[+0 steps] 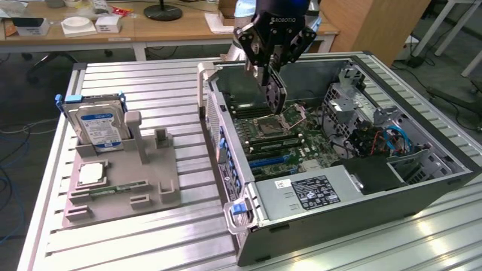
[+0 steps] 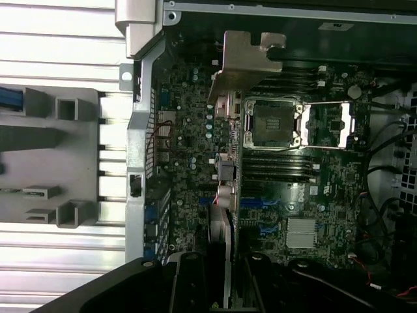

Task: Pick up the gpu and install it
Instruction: 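Pick up the gpu and move the gpu toward the slot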

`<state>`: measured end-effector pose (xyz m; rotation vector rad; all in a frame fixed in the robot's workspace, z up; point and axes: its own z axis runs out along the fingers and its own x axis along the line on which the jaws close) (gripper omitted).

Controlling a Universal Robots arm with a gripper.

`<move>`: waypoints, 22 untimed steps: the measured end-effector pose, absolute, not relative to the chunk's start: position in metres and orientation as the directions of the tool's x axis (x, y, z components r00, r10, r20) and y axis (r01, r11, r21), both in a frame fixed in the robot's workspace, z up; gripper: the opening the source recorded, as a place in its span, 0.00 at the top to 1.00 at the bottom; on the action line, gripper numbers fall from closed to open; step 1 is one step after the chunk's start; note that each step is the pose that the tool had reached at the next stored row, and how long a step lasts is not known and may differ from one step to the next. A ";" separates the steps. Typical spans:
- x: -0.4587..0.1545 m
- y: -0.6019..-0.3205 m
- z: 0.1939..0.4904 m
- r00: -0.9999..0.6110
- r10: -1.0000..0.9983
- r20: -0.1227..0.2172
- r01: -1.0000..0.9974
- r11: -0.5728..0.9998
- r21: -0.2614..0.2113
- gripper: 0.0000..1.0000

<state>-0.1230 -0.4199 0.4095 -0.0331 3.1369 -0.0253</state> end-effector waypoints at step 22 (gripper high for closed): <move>-0.088 -0.420 0.409 -1.000 -0.021 -0.004 -0.021 1.000 -0.016 0.73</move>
